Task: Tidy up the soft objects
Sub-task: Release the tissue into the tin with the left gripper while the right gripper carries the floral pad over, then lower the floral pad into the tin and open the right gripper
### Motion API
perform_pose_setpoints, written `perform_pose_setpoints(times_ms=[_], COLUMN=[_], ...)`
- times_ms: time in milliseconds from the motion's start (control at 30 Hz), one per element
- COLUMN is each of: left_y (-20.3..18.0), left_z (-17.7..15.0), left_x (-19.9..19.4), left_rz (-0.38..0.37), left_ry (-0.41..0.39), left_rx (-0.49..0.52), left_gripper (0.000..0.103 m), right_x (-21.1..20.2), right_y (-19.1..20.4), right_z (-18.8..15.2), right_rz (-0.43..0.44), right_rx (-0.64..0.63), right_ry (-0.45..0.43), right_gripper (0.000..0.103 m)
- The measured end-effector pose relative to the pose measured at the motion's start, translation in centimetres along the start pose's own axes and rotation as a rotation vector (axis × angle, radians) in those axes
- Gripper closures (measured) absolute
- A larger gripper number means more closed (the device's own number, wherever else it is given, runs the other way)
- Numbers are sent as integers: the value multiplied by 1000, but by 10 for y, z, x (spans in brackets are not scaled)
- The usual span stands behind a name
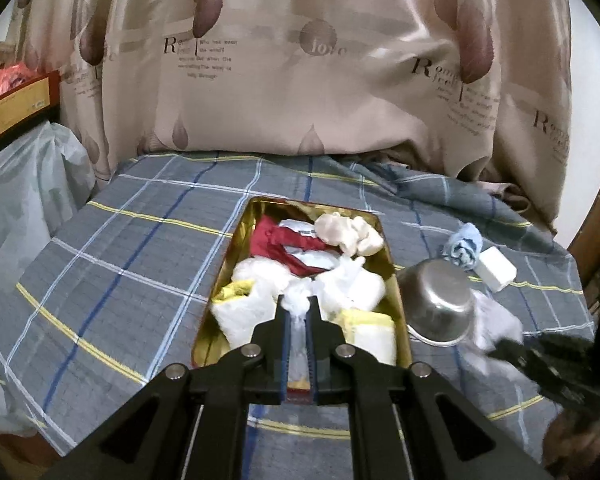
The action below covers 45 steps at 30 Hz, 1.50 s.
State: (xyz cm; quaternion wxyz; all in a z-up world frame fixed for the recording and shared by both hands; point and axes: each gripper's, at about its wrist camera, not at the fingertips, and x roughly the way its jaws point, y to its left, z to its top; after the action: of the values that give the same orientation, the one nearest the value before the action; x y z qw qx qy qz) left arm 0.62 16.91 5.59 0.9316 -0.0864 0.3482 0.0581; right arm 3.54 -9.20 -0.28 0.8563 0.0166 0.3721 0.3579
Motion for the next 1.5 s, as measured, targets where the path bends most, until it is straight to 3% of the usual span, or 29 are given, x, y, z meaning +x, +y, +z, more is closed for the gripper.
perform_pose_setpoints(times_ms=[167,567,667,733,800,1100,1200,1300,1500], left_y=[4,-6,-6,-5,-5,-2,1,7,13], left_z=[2,9,7,3,1,6,5,-4,-29], left_x=[16,56,63,65,64,24,-2,-30,-60], left_rz=[-14,-22,-22,5,21,38,94,153,189], left_ry=[12,33,64,72,77,35,15,16,-12], left_rx=[25,80,77,76,80,36,13,-48,-89], left_gripper=[96,94,84,70,67,58,58,57,56], right_x=[-12,-16,-15,-14,-15,-18,-11,6,56], right_y=[0,7,8,8,10,18,30,43,65], right_z=[-19,-20,-19,-19,-19,-3,13,38,81], right_rz=[-13,-21,-14,-11,-8,18,43,85,114], right_rx=[29,18,21,20,21,5,-23,-44,-73], right_ry=[6,-8,-6,-5,-8,-29,-37,-41,-11], right_gripper=[88,88,88,88,88,88,88,88,88])
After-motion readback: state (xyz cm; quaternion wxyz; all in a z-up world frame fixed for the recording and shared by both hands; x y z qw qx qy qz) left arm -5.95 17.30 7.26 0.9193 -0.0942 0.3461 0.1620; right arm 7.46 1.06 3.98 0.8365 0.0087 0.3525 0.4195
